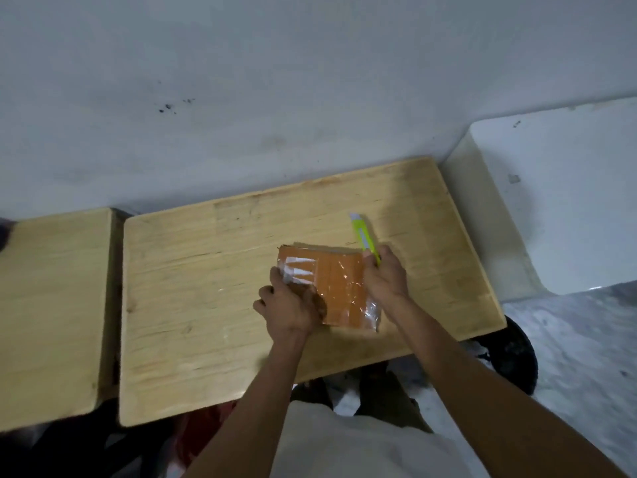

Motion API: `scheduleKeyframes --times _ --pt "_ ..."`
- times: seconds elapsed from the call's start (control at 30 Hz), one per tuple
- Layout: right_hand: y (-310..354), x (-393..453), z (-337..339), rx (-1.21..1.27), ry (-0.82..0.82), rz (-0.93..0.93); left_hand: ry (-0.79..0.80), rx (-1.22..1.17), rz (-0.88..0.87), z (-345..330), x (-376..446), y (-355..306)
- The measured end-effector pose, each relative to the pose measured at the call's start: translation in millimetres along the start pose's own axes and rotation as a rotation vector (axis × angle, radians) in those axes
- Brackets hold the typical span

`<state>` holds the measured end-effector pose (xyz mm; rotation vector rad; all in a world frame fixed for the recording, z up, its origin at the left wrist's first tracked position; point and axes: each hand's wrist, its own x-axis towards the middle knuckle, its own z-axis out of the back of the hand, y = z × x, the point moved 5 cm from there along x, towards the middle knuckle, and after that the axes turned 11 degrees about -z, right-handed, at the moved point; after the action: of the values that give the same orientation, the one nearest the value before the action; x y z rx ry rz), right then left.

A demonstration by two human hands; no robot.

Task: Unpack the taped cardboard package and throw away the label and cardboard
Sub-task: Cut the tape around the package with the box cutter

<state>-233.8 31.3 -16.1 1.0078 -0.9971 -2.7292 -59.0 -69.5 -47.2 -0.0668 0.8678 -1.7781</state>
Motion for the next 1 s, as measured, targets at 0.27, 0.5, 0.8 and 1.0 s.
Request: scheduleKeyframes --times 0.27,0.5,0.8,1.0 --pt "31.3 40.4 -4.9 -0.211 0.168 0.152 -0.049 -0.08 0.14 -22.5 -13.9 -13.5" --pt "28.9 54.4 -7.0 -0.177 0.243 0.202 -0.071 -0.058 0.202 -26.1 -20.5 -24.6" --pt "-19.1 41.6 60.8 0.022 0.0 0.149 -0.035 0.242 -0.025 -26.3 2.3 -49.6" --pt "-48.3 16.5 56.6 -0.085 0.043 0.189 0.132 0.329 -0.09 -35.6 21.4 -58.5"
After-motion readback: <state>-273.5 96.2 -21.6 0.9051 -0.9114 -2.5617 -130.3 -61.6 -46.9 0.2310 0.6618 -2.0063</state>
